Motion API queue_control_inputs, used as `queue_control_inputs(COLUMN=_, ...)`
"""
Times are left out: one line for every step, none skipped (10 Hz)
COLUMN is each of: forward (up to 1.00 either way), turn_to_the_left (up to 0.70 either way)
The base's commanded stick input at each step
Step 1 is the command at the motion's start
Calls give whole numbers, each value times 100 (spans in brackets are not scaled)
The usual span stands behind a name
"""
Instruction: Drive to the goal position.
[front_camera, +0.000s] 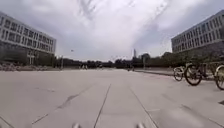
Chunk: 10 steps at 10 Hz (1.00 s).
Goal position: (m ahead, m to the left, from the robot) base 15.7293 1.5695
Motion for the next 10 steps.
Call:
queue_control_inputs(forward=70, turn_to_the_left=-14)
queue_control_inputs(forward=70, turn_to_the_left=-14)
queue_control_inputs(forward=70, turn_to_the_left=-14)
queue_control_inputs(forward=70, turn_to_the_left=-13)
queue_control_inputs(forward=70, turn_to_the_left=-8)
queue_control_inputs(forward=70, turn_to_the_left=-1)
queue_control_inputs(forward=70, turn_to_the_left=0)
queue_control_inputs(forward=70, turn_to_the_left=0)
queue_control_inputs(forward=70, turn_to_the_left=0)
queue_control_inputs(forward=70, turn_to_the_left=0)
